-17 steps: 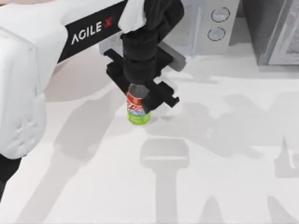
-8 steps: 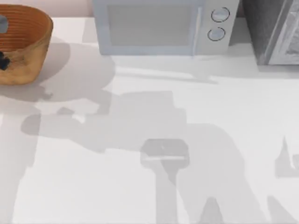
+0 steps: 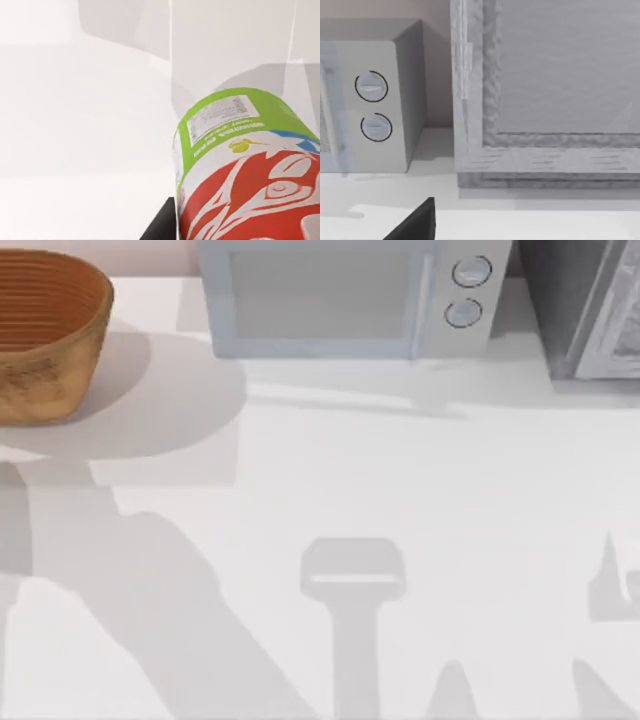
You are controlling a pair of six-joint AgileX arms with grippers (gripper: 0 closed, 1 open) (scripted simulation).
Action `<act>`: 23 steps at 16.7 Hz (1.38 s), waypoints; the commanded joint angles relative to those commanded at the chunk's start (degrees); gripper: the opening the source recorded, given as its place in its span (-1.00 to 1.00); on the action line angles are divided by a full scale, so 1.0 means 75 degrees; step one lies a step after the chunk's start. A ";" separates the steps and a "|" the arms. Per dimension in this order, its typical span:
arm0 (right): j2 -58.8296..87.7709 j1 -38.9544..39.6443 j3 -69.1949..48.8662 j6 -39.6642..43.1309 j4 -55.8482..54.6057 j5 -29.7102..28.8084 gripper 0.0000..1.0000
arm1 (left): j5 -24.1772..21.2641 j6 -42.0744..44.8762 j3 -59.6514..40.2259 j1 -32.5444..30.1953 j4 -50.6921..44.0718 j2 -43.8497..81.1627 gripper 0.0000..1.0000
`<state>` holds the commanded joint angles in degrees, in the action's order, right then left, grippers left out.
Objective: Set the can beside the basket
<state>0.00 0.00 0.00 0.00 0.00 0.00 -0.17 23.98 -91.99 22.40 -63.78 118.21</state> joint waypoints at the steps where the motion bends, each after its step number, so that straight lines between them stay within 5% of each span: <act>1: 0.0000 0.0000 0.0000 0.0000 0.0000 0.0000 1.00 | 0.0000 0.0000 0.0000 0.0000 0.0000 0.0000 -1.00; 14: 0.0000 0.0000 0.0000 0.0000 0.0000 0.0000 1.00 | 0.0000 0.0003 0.0163 0.0002 0.0220 0.0056 -1.00; 23: 0.0000 0.0000 0.0000 0.0000 0.0000 0.0000 1.00 | 0.0000 0.0003 0.0163 0.0002 0.0220 0.0056 0.36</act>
<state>0.00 0.00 0.00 0.00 0.00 0.00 -0.17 24.00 -90.76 22.42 -62.13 118.63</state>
